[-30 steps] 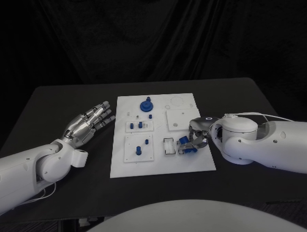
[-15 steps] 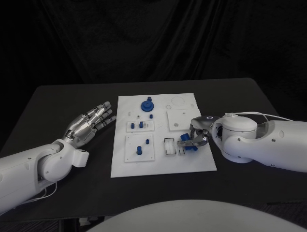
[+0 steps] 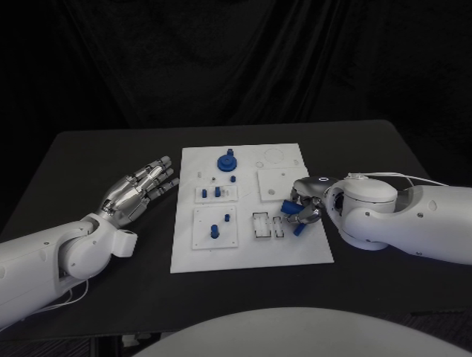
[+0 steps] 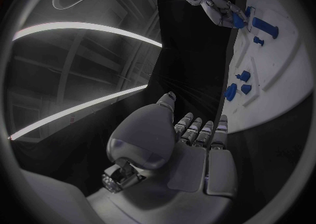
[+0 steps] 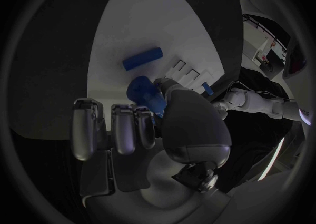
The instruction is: Assemble the parts on the task board
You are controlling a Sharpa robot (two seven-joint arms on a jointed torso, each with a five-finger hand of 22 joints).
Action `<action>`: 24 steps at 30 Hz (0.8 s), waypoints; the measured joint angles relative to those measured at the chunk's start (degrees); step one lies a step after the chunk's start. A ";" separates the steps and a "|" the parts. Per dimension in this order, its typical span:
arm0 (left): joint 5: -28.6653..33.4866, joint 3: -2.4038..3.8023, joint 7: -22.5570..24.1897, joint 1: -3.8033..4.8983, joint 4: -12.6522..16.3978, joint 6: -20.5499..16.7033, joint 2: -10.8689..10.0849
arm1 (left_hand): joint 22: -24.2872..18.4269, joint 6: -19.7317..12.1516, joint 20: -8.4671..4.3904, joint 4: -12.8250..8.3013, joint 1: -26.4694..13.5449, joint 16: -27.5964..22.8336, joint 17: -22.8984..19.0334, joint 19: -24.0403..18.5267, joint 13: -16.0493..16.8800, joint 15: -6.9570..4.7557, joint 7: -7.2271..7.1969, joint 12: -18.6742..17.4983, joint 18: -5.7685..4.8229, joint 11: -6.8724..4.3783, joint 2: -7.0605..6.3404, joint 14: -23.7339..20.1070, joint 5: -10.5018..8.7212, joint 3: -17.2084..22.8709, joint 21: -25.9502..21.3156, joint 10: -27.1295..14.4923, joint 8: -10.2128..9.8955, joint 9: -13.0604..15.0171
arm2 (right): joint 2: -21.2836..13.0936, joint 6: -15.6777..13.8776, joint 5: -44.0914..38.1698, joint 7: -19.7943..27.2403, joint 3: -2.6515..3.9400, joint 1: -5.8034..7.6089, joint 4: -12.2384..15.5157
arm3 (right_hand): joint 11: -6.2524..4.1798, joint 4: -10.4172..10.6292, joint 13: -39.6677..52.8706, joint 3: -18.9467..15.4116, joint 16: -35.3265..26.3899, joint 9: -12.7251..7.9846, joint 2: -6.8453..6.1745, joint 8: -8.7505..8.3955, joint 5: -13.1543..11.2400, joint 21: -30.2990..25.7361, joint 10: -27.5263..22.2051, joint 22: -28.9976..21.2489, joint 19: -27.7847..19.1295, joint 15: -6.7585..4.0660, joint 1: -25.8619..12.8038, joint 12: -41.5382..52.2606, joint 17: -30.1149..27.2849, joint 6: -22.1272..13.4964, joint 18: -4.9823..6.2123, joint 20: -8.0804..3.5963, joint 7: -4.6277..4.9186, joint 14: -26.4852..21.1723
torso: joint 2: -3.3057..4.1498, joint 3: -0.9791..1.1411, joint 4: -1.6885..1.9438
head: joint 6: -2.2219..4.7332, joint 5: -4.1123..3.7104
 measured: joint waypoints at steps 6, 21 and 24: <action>0.00 0.00 0.00 -0.01 -0.03 0.01 0.00 | -0.06 0.00 0.00 -0.16 0.00 0.00 0.00 0.00 0.00 0.00 0.00 0.00 0.00 0.00 0.00 0.00 0.00 0.16 0.00 0.00 0.00 0.00 | -0.19 -1.63 1.60 0.84 -0.02 -0.02 -0.01 | 0.02 -0.63 0.00 2.13 0.00 0.89 0.22 0.89 4.63 0.00 0.02 0.00 0.00 0.19 1.10 0.00 0.00 1.09 0.00 0.00 -0.28 0.02 | 0.02 0.01 0.00 | 0.00 0.08; 0.00 0.00 0.00 -0.05 -0.26 0.12 0.10 | -0.05 0.00 0.00 -0.16 0.00 0.00 0.00 0.00 -0.06 0.00 0.00 -0.22 0.00 0.00 0.00 0.00 0.21 0.16 0.00 0.00 0.00 0.00 | -0.81 -6.99 9.32 2.92 -0.02 -0.02 -0.14 | -0.47 -0.70 -0.01 4.39 0.00 4.40 -0.79 4.94 4.11 -0.54 0.19 -0.02 -0.05 -0.23 0.09 0.01 0.00 1.40 0.00 -0.05 -0.57 0.02 | -0.04 0.02 -0.01 | 0.00 0.19; 0.00 0.00 0.00 -0.07 -0.29 0.17 0.10 | -0.05 0.00 0.00 -0.15 0.00 0.00 0.00 0.00 -0.06 0.00 0.00 -0.22 0.00 0.00 0.00 0.00 0.21 0.15 0.00 0.00 0.00 0.00 | -1.20 -8.04 10.29 3.32 -0.01 -0.02 0.26 | -0.47 -0.09 -0.01 4.66 -0.38 5.37 -0.68 5.87 1.49 -1.39 0.19 -0.02 -0.21 -0.24 -0.33 0.01 0.00 1.00 0.00 -0.21 -0.79 0.02 | -0.04 0.03 -0.01 | 0.00 0.11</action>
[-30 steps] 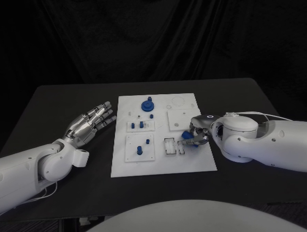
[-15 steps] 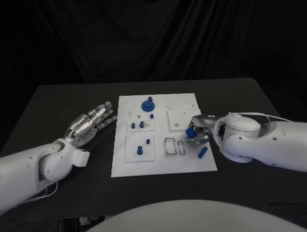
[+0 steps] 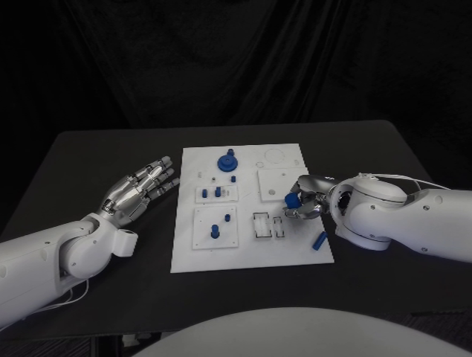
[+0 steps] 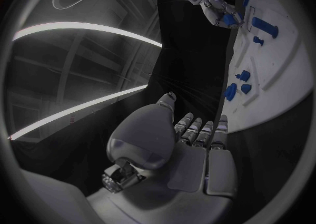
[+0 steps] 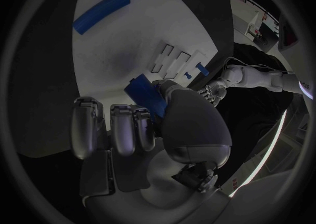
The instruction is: Assemble the parts on the task board
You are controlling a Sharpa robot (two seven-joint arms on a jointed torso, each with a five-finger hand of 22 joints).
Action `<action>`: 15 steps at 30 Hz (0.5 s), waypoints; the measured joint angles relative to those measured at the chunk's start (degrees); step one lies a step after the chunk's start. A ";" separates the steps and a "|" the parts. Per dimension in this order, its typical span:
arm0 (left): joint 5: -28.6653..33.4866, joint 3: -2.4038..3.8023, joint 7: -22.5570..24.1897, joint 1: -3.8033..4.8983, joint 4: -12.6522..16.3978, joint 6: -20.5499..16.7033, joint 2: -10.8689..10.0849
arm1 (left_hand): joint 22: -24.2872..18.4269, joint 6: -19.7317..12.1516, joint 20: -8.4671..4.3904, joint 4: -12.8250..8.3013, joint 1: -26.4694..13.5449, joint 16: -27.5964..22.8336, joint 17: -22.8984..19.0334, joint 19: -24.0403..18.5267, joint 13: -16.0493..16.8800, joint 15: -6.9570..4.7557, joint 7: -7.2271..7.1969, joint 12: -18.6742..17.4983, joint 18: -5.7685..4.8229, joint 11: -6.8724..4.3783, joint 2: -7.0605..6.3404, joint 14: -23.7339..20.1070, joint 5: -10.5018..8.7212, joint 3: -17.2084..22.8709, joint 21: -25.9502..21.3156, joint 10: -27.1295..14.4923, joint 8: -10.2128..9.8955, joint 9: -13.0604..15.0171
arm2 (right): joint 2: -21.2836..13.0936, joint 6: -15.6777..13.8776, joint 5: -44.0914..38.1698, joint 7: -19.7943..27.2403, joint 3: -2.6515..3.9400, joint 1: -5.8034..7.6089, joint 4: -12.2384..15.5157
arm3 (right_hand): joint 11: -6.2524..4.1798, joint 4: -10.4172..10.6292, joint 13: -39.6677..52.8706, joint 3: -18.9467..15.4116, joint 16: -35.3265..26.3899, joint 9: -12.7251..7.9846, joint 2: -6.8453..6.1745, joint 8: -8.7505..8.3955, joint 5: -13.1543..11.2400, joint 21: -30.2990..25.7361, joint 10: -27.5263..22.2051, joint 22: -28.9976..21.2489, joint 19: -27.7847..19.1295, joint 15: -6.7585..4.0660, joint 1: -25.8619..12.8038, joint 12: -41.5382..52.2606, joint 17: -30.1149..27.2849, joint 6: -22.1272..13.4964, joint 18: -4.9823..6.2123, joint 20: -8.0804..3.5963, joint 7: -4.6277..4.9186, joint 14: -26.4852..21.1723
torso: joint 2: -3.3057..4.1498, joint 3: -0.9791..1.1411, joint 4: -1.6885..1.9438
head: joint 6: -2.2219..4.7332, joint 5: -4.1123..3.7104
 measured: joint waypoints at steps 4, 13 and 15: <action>0.00 0.00 0.00 -0.03 -0.07 0.08 0.01 | 0.00 0.00 0.00 -0.17 0.00 0.00 0.00 0.00 0.00 0.00 0.00 0.00 0.00 0.00 0.00 0.00 0.00 0.17 0.00 0.00 0.00 0.00 | -0.35 -1.18 2.29 0.54 0.01 0.00 0.84 | -0.09 1.69 0.00 -0.23 -0.02 0.88 0.94 0.99 -2.66 -0.60 -0.09 0.00 0.00 -0.10 -1.52 0.00 0.00 -0.06 0.00 0.00 -0.02 -0.10 | 0.02 0.01 0.00 | 0.00 -0.12; 0.00 0.00 0.00 -0.05 -0.18 0.25 0.27 | 0.01 0.00 0.00 -0.16 0.00 0.00 0.00 0.00 0.01 0.00 0.00 0.00 0.00 0.00 0.00 0.00 0.00 0.16 0.00 0.00 0.00 0.00 | 0.19 -1.08 11.02 0.53 0.00 0.57 1.57 | -0.18 5.21 -0.01 -1.27 -1.35 2.31 3.00 3.22 -10.83 -2.98 -0.18 -0.01 0.00 -0.35 -7.21 -0.01 0.00 -2.25 0.00 0.00 0.21 -0.17 | 0.00 0.02 -0.03 | 0.00 -0.15; 0.00 0.00 0.00 -0.05 -0.19 0.29 0.27 | 0.01 0.00 0.00 -0.16 0.00 0.00 0.00 0.00 0.00 0.00 0.00 0.00 0.00 0.00 0.00 0.00 -0.01 0.16 0.00 0.00 0.00 0.00 | 0.57 -0.64 12.39 0.34 0.00 0.72 1.57 | -0.18 5.14 -0.01 -1.65 -1.35 2.50 3.22 3.61 -11.81 -3.39 -0.18 -0.01 0.00 -0.40 -8.33 -0.01 0.00 -2.25 0.00 0.00 0.21 -0.21 | -0.01 0.01 -0.06 | 0.00 -0.12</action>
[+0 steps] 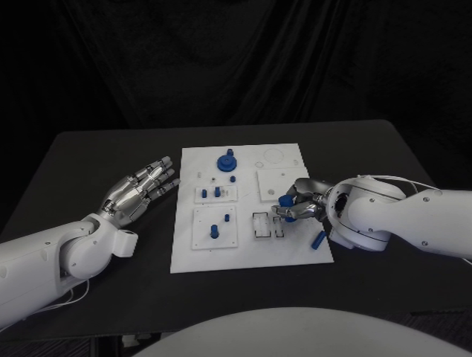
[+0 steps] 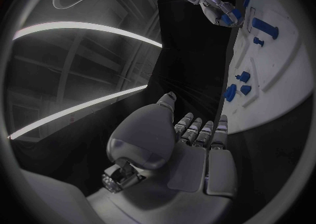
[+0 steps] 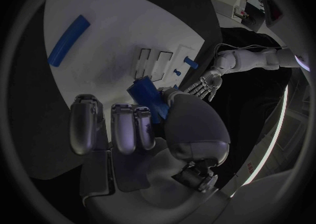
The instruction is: Assemble the parts on the task board
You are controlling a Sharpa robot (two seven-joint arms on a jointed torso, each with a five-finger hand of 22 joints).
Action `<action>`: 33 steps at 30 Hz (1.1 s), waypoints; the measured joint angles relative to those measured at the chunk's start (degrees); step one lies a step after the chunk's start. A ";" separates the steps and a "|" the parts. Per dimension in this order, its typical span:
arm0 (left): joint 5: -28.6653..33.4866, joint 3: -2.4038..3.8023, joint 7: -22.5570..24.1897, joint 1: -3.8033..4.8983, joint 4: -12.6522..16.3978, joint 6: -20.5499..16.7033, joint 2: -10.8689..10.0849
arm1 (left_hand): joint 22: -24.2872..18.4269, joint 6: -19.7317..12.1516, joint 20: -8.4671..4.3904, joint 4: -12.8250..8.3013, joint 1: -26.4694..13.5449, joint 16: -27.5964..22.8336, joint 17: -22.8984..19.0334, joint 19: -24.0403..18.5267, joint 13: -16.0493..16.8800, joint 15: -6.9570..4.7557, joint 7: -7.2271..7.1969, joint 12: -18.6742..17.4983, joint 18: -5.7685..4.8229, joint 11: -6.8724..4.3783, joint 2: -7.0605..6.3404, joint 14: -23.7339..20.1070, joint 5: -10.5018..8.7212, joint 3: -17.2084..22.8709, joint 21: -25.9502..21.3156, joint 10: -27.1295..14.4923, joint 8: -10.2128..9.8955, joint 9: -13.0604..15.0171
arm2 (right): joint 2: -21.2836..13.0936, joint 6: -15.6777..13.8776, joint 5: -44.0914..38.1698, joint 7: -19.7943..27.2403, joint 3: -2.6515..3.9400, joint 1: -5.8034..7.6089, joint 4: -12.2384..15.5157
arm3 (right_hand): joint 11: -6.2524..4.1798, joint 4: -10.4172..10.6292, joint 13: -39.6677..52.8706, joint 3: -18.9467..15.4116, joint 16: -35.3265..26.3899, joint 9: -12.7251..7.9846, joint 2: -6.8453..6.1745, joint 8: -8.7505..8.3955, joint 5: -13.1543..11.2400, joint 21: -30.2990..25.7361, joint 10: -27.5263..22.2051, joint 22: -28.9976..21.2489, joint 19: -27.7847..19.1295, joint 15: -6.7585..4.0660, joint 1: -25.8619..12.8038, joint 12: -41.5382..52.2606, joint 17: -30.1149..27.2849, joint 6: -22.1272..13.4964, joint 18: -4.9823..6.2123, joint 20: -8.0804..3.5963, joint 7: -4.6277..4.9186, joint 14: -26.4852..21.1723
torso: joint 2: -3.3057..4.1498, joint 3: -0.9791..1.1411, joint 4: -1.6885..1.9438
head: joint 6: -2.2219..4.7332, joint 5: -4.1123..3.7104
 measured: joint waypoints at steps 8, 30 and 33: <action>0.00 0.00 0.00 0.00 -0.03 0.11 0.05 | -0.05 0.00 0.00 0.00 0.00 0.00 0.00 0.00 0.00 0.00 0.00 0.00 0.00 0.00 0.00 0.00 -0.01 0.00 0.00 0.00 0.00 0.00 | 1.78 2.89 3.35 -1.60 0.01 0.20 -0.43 | 0.00 -0.02 0.00 -1.29 -1.59 0.55 0.15 1.21 -1.10 -2.29 0.00 -0.01 0.00 0.00 -3.36 0.00 0.00 -0.76 0.94 0.00 -0.05 0.00 | -0.09 -0.09 0.01 | 0.00 0.09; 0.00 0.00 0.00 -0.01 0.02 0.63 0.09 | -0.04 0.83 0.00 -0.16 0.00 0.00 0.00 0.00 0.01 0.00 0.82 0.00 0.51 0.00 0.00 0.00 -0.02 0.48 0.00 0.00 0.00 0.14 | 4.47 6.35 5.36 -4.00 0.07 0.73 -2.55 | 0.46 0.01 -0.01 -9.73 -8.73 2.15 1.23 4.13 -12.74 -12.72 0.00 -0.01 -3.45 0.63 -9.89 -0.15 -5.79 -7.12 2.70 0.57 0.96 0.20 | 0.08 -0.07 0.10 | 0.00 0.71; 0.00 0.00 -0.03 -0.01 0.02 0.71 0.09 | -0.04 0.83 0.00 -0.16 0.00 0.00 0.00 0.00 0.01 0.00 0.82 0.00 0.50 0.00 0.00 0.00 -0.02 0.48 0.00 0.00 0.00 0.14 | 4.63 6.31 5.39 -3.99 0.09 0.77 -2.72 | 0.66 0.08 -0.01 -12.25 -10.04 2.51 1.89 5.29 -16.91 -14.38 0.20 -0.01 -3.81 0.74 -12.06 -0.85 -7.22 -8.26 2.70 0.50 1.09 0.09 | 0.08 -0.07 0.10 | 0.00 0.80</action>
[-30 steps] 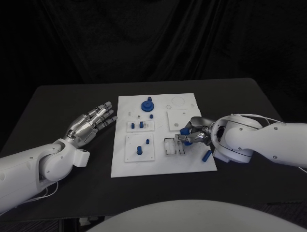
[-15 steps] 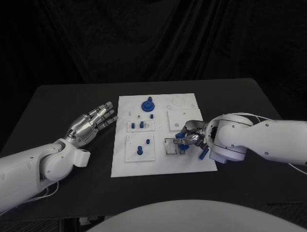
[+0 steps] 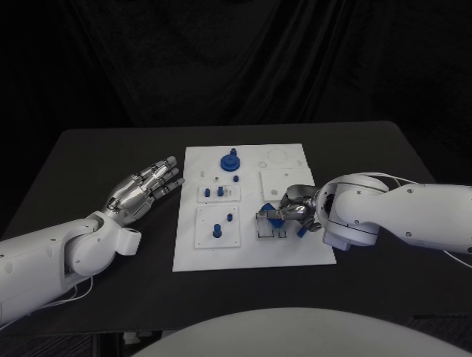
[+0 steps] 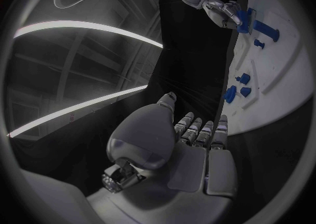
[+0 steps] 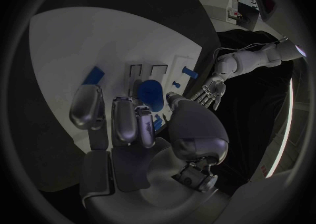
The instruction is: Assemble the parts on the task board
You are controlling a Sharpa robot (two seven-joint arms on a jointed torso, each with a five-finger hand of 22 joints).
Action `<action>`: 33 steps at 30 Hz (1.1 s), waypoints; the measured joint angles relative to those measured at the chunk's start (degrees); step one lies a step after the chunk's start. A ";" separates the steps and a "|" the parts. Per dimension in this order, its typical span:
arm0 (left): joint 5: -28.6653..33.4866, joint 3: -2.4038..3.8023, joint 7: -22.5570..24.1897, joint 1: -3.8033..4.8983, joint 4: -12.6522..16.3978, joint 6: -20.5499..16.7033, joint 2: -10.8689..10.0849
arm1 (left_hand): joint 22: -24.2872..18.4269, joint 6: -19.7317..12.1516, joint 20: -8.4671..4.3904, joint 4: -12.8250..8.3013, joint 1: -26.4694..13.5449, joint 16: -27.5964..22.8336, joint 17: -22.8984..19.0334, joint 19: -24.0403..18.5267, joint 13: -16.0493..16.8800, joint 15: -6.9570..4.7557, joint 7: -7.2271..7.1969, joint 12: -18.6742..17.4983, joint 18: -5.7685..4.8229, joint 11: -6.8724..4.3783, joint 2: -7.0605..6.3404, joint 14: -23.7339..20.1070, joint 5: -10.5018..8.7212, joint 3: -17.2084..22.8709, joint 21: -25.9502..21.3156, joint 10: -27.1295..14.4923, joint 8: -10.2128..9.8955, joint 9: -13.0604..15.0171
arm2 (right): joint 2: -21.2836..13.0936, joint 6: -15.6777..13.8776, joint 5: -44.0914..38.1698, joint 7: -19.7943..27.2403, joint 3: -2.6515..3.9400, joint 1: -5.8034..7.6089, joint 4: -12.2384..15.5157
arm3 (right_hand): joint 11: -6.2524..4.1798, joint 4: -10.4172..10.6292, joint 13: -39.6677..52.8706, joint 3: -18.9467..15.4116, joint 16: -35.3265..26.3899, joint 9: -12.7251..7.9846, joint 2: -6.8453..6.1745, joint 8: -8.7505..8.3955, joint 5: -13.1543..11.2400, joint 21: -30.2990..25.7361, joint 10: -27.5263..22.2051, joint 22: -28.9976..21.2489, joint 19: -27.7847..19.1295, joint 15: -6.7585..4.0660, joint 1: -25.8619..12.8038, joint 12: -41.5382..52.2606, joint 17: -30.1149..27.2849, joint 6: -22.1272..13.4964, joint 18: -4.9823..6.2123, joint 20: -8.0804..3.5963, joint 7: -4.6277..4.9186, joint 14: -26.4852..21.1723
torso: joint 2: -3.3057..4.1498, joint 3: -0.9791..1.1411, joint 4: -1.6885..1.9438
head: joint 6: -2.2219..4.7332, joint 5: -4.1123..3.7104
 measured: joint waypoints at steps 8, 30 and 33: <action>0.00 0.00 -0.08 0.00 -0.11 0.23 0.15 | -0.06 0.00 0.22 0.00 0.00 0.00 0.00 0.22 0.00 0.00 0.00 0.00 -0.01 0.00 0.00 0.00 0.00 0.00 0.00 0.00 0.00 0.00 | 0.34 -0.09 0.06 0.03 0.04 0.09 -0.36 | 0.00 -0.10 0.00 -6.90 -4.21 0.61 1.92 2.85 -4.38 -4.67 0.00 -0.01 -0.63 0.21 -2.13 -1.92 -4.20 -2.31 0.91 0.18 0.00 -0.21 | 0.01 -0.03 -0.01 | 0.00 0.13; 0.00 0.00 -0.20 -0.02 -0.53 0.87 0.39 | -0.05 0.20 0.21 -0.16 0.00 0.00 0.00 0.21 0.01 0.00 0.20 0.00 -0.03 0.00 0.00 0.00 0.00 0.16 0.00 0.00 0.00 0.04 | -1.97 -4.39 -0.84 2.71 -0.09 0.51 1.28 | -0.55 -0.21 0.00 -15.52 -1.96 2.83 5.93 11.85 1.38 -3.29 -0.09 0.03 1.67 -0.33 6.73 0.02 1.22 -3.69 0.91 -1.02 -1.18 -0.08 | -0.03 -0.01 0.05 | 0.00 0.61; 0.00 0.00 -0.20 -0.03 -0.55 0.91 0.35 | -0.05 0.20 0.21 -0.16 0.00 0.00 0.00 0.21 0.01 0.00 0.20 0.00 -0.03 0.00 0.00 0.00 0.00 0.16 0.00 0.00 0.00 0.04 | -2.98 -7.21 -3.09 4.82 -0.07 0.73 2.22 | -0.54 -0.51 -0.01 -15.82 0.83 2.83 5.59 12.36 3.08 -0.20 -0.09 0.03 2.39 -0.33 10.35 0.84 4.57 -4.30 0.90 -0.96 -1.31 -0.08 | -0.05 0.01 0.04 | 0.00 0.76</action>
